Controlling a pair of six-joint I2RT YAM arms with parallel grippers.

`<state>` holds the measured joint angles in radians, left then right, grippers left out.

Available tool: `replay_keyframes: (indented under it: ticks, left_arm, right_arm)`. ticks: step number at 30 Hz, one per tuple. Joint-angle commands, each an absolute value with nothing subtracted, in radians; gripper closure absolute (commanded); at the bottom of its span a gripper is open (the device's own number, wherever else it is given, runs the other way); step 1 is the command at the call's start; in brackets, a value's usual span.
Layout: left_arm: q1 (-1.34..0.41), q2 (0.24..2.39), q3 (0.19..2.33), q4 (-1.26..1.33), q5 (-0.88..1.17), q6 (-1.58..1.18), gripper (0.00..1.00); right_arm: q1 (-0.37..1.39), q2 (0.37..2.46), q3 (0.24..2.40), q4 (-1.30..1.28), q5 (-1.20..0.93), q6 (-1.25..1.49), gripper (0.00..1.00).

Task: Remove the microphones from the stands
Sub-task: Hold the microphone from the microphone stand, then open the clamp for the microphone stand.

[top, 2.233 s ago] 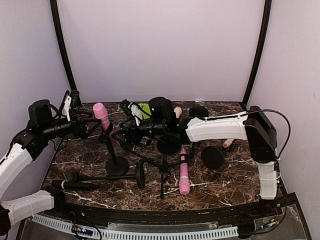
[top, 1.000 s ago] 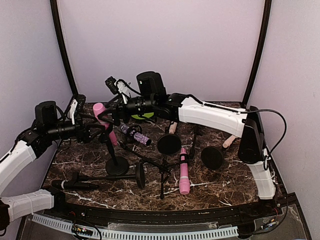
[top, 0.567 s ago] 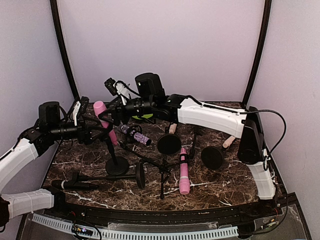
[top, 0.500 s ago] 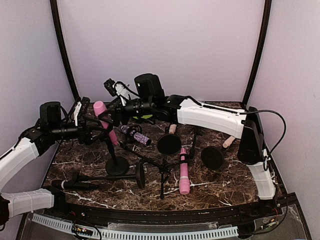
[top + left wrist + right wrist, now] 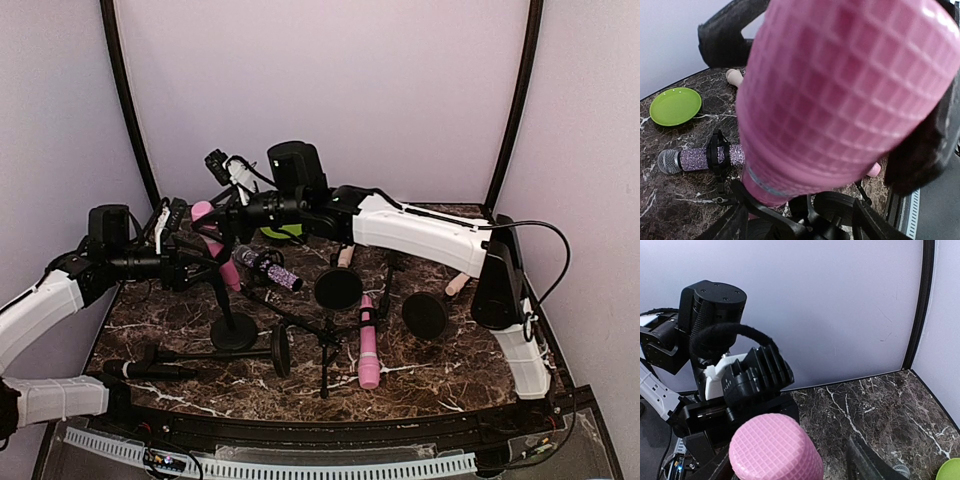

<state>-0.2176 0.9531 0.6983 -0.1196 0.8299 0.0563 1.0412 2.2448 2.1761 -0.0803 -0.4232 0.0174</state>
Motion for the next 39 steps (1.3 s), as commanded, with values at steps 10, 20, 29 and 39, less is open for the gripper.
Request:
replay_keyframes:
  ticks: [10, 20, 29, 39]
  left_arm:
    - [-0.23, 0.924, 0.707, -0.117, 0.793, 0.083, 0.23]
    - [-0.332, 0.922, 0.729, -0.228, 0.522, 0.154, 0.22]
    - [-0.339, 0.904, 0.724, -0.261, 0.503, 0.152, 0.26]
    - [-0.339, 0.907, 0.725, -0.256, 0.517, 0.154, 0.45]
  right_arm:
    - [1.074, 2.154, 2.061, 0.037, -0.224, -0.025, 0.61]
    - [1.12, 2.126, 2.042, 0.029, -0.004, -0.055, 0.65]
    - [1.12, 2.121, 2.036, 0.032, 0.041, -0.046, 0.65]
    - [1.12, 2.115, 2.024, 0.038, 0.035, -0.049, 0.65]
